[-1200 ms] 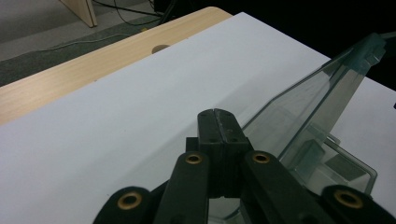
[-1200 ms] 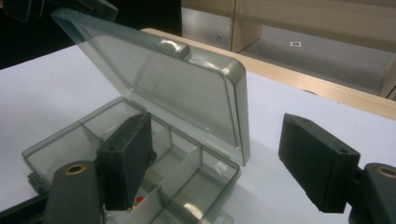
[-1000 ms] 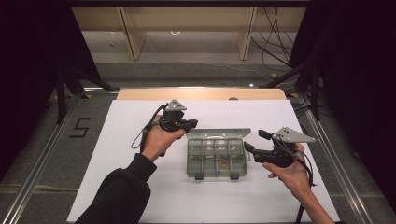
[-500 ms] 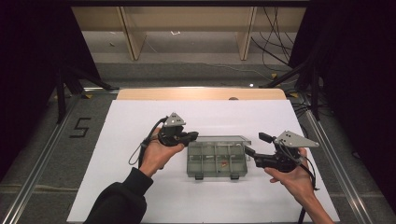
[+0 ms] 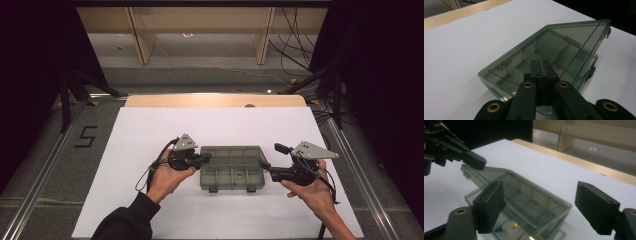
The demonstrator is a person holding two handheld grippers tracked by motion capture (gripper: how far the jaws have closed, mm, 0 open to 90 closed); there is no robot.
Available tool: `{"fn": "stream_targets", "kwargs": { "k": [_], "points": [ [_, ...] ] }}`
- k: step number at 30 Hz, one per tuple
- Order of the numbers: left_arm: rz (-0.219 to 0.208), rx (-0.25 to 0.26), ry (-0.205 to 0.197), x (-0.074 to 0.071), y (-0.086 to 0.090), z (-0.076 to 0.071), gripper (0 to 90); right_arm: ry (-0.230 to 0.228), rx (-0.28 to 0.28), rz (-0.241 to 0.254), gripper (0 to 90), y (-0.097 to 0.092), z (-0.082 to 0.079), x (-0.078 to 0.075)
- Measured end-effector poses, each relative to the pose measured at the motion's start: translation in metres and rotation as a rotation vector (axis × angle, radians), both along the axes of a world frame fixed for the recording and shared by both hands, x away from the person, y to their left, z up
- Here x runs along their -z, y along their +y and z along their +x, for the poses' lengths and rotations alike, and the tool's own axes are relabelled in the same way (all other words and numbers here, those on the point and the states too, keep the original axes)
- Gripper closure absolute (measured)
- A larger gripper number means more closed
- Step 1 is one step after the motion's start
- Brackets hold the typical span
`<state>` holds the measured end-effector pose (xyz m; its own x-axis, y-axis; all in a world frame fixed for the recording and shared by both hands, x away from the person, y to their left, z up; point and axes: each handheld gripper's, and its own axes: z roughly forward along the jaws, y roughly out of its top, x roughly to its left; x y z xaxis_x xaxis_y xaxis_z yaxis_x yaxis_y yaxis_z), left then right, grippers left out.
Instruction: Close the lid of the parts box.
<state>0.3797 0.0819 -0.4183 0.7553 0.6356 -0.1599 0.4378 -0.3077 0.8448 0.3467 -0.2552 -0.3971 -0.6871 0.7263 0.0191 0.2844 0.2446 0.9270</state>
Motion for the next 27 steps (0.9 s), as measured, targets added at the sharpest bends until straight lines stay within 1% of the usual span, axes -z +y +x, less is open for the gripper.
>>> {"fn": "stream_targets", "kwargs": {
  "k": [1,2,3,4,6,8,9,10,11,12,14,15,16,17,18,19,20,21,22,23,24,25,26,27],
  "points": [
    [-0.006,-0.003,0.003,0.001,0.0,-0.001,90.0,0.007,-0.003,-0.011,26.9,0.0,-0.001,0.0],
    [0.003,-0.005,-0.001,0.002,0.001,-0.002,90.0,0.006,-0.012,-0.013,30.0,0.0,0.0,0.0],
    [-0.002,0.0,0.003,0.004,0.001,-0.002,90.0,0.021,-0.024,-0.013,32.5,0.0,-0.001,0.001],
    [-0.001,-0.006,-0.001,0.004,0.001,-0.003,90.0,0.02,-0.029,-0.015,36.5,0.0,0.0,0.001],
    [-0.005,0.003,0.004,0.007,0.002,-0.004,90.0,0.028,-0.042,-0.006,43.9,0.0,0.0,0.004],
    [0.003,0.006,0.002,0.009,0.002,-0.005,90.0,0.043,-0.061,-0.01,52.4,-0.001,0.001,0.006],
    [-0.004,0.003,0.014,0.01,0.002,-0.006,90.0,0.046,-0.068,-0.02,56.1,-0.001,0.001,0.008],
    [0.003,0.01,0.003,0.011,0.002,-0.006,90.0,0.051,-0.075,-0.027,61.7,0.0,0.001,0.01],
    [0.003,0.011,0.005,0.012,0.002,-0.007,90.0,0.046,-0.08,-0.041,64.8,0.0,0.001,0.011],
    [0.004,0.008,0.003,0.012,0.001,-0.007,90.0,0.051,-0.092,-0.041,67.3,0.0,0.001,0.012],
    [0.002,-0.001,0.003,0.013,0.001,-0.009,90.0,0.057,-0.096,-0.062,73.6,0.001,0.001,0.015],
    [0.003,0.02,0.008,0.013,0.002,-0.008,90.0,0.055,-0.1,-0.068,76.7,0.001,0.002,0.016],
    [0.005,0.02,0.005,0.014,0.002,-0.01,90.0,0.045,-0.113,-0.073,79.6,0.001,0.003,0.018],
    [0.006,0.015,0.0,0.014,0.002,-0.01,89.9,0.067,-0.122,-0.071,82.1,0.002,0.003,0.021],
    [0.006,0.009,0.007,0.015,0.002,-0.012,90.0,0.065,-0.119,-0.08,84.0,0.002,0.003,0.022],
    [0.009,0.019,0.004,0.015,0.003,-0.012,90.0,0.059,-0.12,-0.09,85.3,0.002,0.005,0.023],
    [0.01,0.025,0.006,0.016,0.003,-0.013,90.0,0.073,-0.125,-0.092,86.5,0.002,0.005,0.025],
    [0.004,0.02,0.008,0.017,0.004,-0.013,90.0,0.063,-0.131,-0.1,87.5,0.002,0.006,0.026],
    [0.008,0.018,0.007,0.017,0.004,-0.014,90.0,0.066,-0.135,-0.104,87.9,0.003,0.006,0.028],
    [0.002,0.01,0.013,0.018,0.004,-0.014,90.0,0.081,-0.135,-0.109,88.4,0.003,0.005,0.029],
    [0.007,0.015,0.014,0.02,0.005,-0.014,90.0,0.085,-0.143,-0.108,88.8,0.004,0.005,0.029],
    [0.006,0.016,0.018,0.021,0.005,-0.014,90.0,0.088,-0.145,-0.118,88.9,0.004,0.005,0.03],
    [0.013,0.019,0.011,0.022,0.006,-0.014,90.0,0.091,-0.154,-0.121,89.0,0.004,0.006,0.03],
    [0.01,0.026,0.012,0.023,0.006,-0.014,90.0,0.091,-0.15,-0.125,89.0,0.004,0.006,0.031]
  ]
}}
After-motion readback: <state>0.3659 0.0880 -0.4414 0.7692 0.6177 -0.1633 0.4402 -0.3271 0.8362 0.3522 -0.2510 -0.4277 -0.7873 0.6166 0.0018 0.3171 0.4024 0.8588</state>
